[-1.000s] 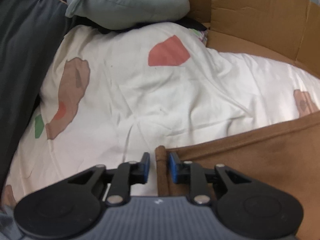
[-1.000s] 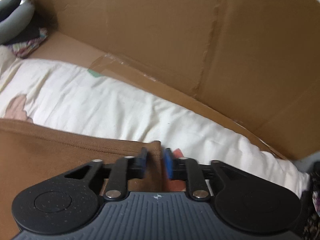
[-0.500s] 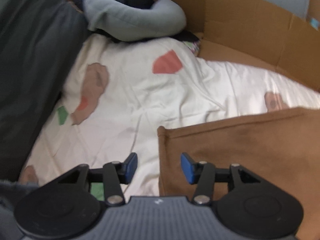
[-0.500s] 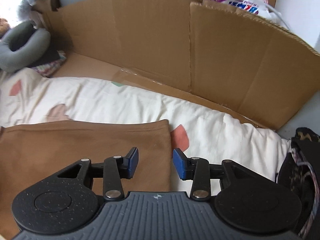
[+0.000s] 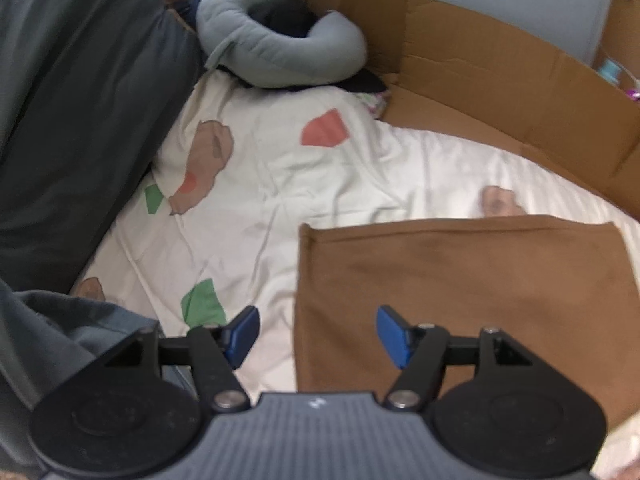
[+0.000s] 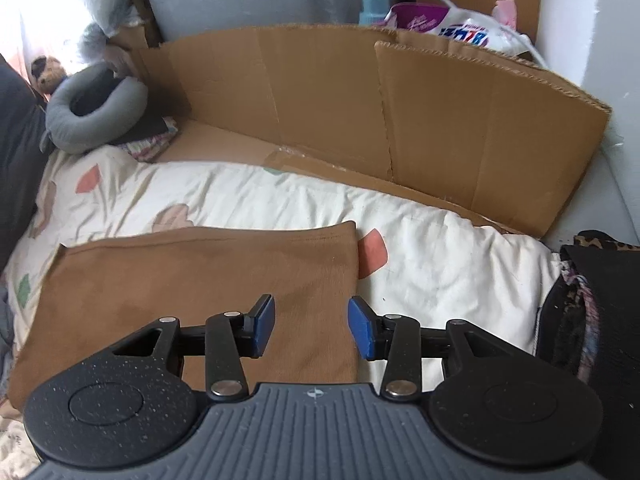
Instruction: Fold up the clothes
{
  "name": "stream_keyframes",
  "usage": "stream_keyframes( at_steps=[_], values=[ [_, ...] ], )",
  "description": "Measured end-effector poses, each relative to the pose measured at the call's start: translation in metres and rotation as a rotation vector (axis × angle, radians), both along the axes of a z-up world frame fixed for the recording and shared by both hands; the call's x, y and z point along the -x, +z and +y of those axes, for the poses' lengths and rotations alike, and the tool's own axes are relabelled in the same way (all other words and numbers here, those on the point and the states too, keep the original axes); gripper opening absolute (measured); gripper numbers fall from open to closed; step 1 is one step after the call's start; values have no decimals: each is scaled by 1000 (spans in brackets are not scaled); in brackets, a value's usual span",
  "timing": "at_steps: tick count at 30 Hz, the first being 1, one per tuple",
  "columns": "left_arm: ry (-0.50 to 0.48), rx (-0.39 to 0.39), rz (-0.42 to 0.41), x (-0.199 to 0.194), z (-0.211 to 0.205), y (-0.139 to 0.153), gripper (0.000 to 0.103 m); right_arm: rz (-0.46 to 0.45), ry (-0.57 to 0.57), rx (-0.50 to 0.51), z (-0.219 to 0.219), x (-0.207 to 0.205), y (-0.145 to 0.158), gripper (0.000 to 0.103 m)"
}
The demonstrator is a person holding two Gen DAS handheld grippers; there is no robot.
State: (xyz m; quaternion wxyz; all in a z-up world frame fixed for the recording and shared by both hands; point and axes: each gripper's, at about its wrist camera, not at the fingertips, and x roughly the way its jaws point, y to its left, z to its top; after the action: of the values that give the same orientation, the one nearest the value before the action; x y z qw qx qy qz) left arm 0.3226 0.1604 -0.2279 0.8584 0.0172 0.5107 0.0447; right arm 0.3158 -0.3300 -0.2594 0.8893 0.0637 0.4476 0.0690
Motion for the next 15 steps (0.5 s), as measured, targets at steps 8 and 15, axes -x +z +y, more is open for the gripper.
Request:
stream_keyframes(
  at_steps=[8,15],
  values=[
    [-48,46,-18,30,-30,31,70,-62,13,-17,-1,27,33,54],
    [-105,60,-13,50,-22,17,69,-27,65,-32,6,50,22,55]
  ],
)
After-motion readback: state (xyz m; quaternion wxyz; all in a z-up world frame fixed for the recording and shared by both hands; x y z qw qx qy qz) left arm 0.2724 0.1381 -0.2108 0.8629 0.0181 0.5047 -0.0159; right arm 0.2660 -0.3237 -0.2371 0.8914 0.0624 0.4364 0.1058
